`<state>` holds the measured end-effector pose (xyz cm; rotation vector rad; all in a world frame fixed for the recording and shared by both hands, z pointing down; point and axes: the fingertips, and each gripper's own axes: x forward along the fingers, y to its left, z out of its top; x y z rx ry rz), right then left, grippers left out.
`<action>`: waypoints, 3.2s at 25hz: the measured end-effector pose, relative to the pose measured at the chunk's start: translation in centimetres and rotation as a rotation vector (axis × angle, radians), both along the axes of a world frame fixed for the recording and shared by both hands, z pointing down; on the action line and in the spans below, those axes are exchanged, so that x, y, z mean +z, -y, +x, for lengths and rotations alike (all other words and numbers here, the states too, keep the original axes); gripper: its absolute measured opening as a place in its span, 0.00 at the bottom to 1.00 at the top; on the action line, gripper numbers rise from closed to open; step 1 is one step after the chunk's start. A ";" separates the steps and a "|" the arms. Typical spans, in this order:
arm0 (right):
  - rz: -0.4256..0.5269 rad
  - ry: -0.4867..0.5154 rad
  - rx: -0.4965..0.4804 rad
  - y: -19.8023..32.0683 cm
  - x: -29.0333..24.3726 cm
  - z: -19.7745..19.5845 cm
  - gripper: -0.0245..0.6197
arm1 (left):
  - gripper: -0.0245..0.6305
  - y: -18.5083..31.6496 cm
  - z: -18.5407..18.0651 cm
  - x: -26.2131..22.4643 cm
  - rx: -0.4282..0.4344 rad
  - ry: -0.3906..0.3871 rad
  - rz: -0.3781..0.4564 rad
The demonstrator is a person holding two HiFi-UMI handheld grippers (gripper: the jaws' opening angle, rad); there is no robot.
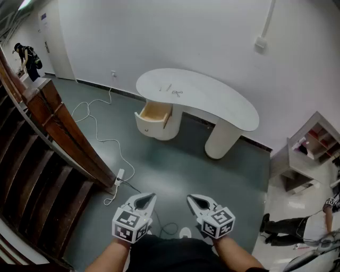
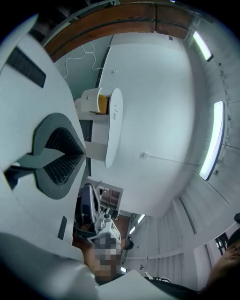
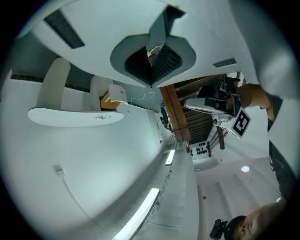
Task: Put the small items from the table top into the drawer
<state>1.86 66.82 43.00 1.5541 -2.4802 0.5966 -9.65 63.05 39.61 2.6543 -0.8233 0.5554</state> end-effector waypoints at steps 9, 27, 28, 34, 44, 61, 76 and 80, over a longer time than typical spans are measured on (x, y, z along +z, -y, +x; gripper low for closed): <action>-0.004 -0.004 0.012 1.2 0.2 -1.0 0.05 | 0.06 1.1 -0.6 0.7 0.051 0.003 0.007; -0.010 0.025 0.134 3.1 0.1 -7.4 0.05 | 0.06 3.9 -7.0 1.3 0.153 0.005 -0.010; -0.016 0.026 0.143 2.9 0.3 -7.9 0.05 | 0.06 3.9 -7.5 1.4 0.164 0.008 -0.010; -0.048 0.016 0.145 2.8 1.3 -9.9 0.05 | 0.06 4.4 -9.1 2.7 0.175 0.011 -0.038; -0.029 0.015 0.120 7.7 1.1 -7.8 0.05 | 0.06 8.3 -7.2 2.8 0.145 -0.015 -0.032; 0.004 0.030 0.021 23.4 0.2 0.6 0.05 | 0.06 21.0 0.6 1.6 0.038 0.010 -0.005; -0.009 0.038 -0.101 31.1 1.3 7.2 0.05 | 0.06 28.0 7.4 2.8 -0.085 0.017 -0.043; -0.024 0.048 -0.114 31.8 2.0 8.2 0.05 | 0.06 28.1 9.1 3.2 -0.075 0.029 -0.050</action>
